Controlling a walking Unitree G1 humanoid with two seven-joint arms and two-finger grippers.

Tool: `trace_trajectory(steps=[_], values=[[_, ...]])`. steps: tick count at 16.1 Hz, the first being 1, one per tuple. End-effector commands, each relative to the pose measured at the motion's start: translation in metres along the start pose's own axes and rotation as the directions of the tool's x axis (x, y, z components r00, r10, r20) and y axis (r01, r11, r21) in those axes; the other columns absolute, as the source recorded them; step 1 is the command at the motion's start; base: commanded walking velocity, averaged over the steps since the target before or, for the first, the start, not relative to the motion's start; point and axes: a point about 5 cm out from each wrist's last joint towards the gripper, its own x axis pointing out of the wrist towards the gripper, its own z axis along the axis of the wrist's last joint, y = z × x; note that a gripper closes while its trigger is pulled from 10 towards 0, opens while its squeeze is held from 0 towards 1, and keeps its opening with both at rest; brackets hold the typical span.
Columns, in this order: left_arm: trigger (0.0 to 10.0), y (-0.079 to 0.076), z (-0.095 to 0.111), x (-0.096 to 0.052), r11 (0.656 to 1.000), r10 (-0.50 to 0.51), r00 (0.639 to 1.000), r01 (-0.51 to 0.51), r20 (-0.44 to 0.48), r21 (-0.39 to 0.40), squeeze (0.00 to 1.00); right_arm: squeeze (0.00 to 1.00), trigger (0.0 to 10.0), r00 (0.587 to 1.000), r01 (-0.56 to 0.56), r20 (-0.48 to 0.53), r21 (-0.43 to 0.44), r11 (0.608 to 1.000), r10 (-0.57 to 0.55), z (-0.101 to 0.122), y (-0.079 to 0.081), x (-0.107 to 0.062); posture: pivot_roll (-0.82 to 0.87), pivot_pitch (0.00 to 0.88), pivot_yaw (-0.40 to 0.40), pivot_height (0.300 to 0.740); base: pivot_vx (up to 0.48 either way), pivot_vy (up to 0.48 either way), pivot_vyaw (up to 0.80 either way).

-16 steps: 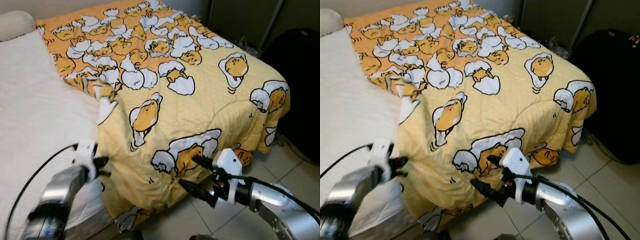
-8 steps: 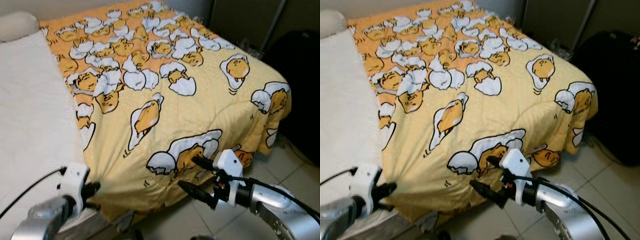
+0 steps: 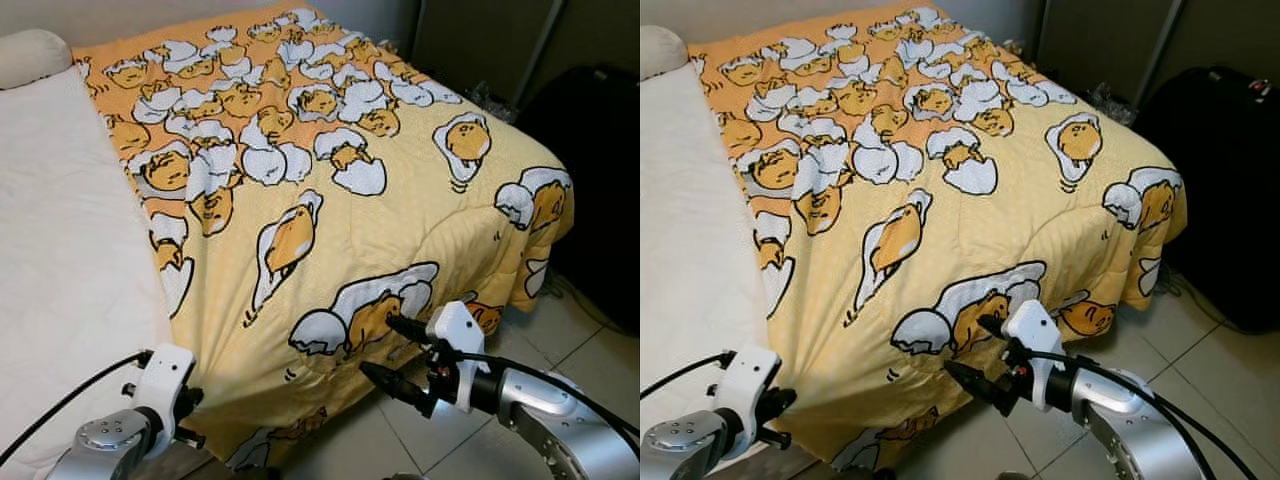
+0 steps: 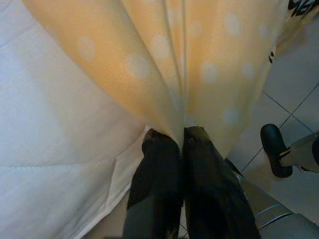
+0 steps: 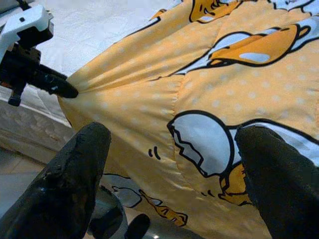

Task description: Clean up the room

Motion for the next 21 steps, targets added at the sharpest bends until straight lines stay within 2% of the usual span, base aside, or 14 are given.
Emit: trace_trajectory(steps=[1,3,4,5,7,8,10,11,13,14,15,18,21], values=[[10.0,0.003,-0.008,0.000,1.000,0.023,0.999,-0.023,-0.034,-0.007,1.00,0.00,10.0,1.000,0.001,0.023,-0.022,1.000,0.000,0.008,0.001,0.003,-0.18,0.014,0.073,0.740,0.000,0.000,0.00],[10.0,0.010,-0.006,0.000,0.997,0.077,0.997,-0.077,-0.018,0.005,1.00,0.00,10.0,0.999,0.021,0.034,-0.021,1.000,-0.021,0.010,0.000,0.003,-0.17,0.000,0.070,0.740,0.000,0.000,0.00],[10.0,0.014,-0.002,-0.003,0.996,0.092,0.996,-0.092,0.016,0.001,0.53,0.00,10.0,0.998,0.052,0.040,-0.011,0.999,-0.052,0.011,-0.002,0.003,-0.16,0.000,0.071,0.740,0.000,0.000,0.00],[10.0,0.015,0.003,-0.008,0.996,0.087,0.995,-0.087,0.056,0.008,0.00,0.00,10.0,0.996,0.077,0.043,-0.005,0.997,-0.077,0.010,-0.003,0.003,-0.16,0.000,0.071,0.740,0.000,0.000,0.00],[10.0,0.014,0.027,-0.018,0.995,0.084,0.969,-0.095,0.234,0.038,0.00,0.00,10.0,0.985,0.169,0.037,0.016,0.985,-0.170,0.007,-0.012,0.005,-0.14,0.000,0.070,0.740,0.000,0.000,0.00],[10.0,0.004,0.067,-0.030,0.996,0.068,0.885,-0.084,0.460,0.015,0.00,0.00,10.0,0.946,0.313,0.077,0.052,0.948,-0.316,0.008,-0.024,0.010,-0.12,0.000,0.064,0.740,0.000,0.000,0.00],[10.0,-0.003,0.082,-0.030,0.996,0.074,0.850,-0.090,0.521,0.006,0.00,0.00,10.0,0.909,0.394,0.108,0.090,0.915,-0.402,0.010,-0.029,0.013,-0.12,0.000,0.060,0.740,0.000,0.000,0.00],[10.0,-0.012,0.096,-0.026,0.994,0.074,0.813,-0.106,0.578,0.022,0.00,0.00,10.0,0.863,0.467,0.140,0.145,0.872,-0.485,0.013,-0.033,0.014,-0.11,0.000,0.051,0.740,0.000,0.000,0.00],[10.0,-0.019,0.103,-0.021,0.994,0.083,0.789,-0.109,0.609,0.007,0.00,0.00,10.0,0.803,0.533,0.160,0.236,0.813,-0.573,0.012,-0.038,0.013,-0.11,0.000,0.049,0.740,0.000,0.000,-0.40],[10.0,-0.026,0.109,-0.018,0.994,0.085,0.772,-0.111,0.629,0.001,0.00,0.00,10.0,0.758,0.582,0.159,0.274,0.766,-0.633,0.008,-0.040,0.011,-0.10,0.000,0.042,0.740,0.000,0.000,-0.80],[10.0,-0.030,0.112,-0.016,0.995,0.081,0.763,-0.105,0.642,-0.001,0.00,0.00,10.0,0.742,0.603,0.152,0.277,0.749,-0.653,0.002,-0.038,0.010,-0.10,0.000,0.038,0.740,0.000,0.000,-0.80],[10.0,-0.032,0.111,-0.015,0.997,0.059,0.753,-0.078,0.655,-0.001,0.00,0.00,10.0,0.744,0.607,0.134,0.273,0.747,-0.654,-0.007,-0.031,0.009,-0.10,0.000,0.024,0.740,0.000,0.000,-0.80],[10.0,-0.031,0.110,-0.014,0.998,0.056,0.751,-0.067,0.658,-0.008,0.00,0.00,10.0,0.748,0.605,0.140,0.255,0.754,-0.648,-0.009,-0.031,0.010,-0.10,0.000,0.022,0.740,0.277,0.000,-0.80]])
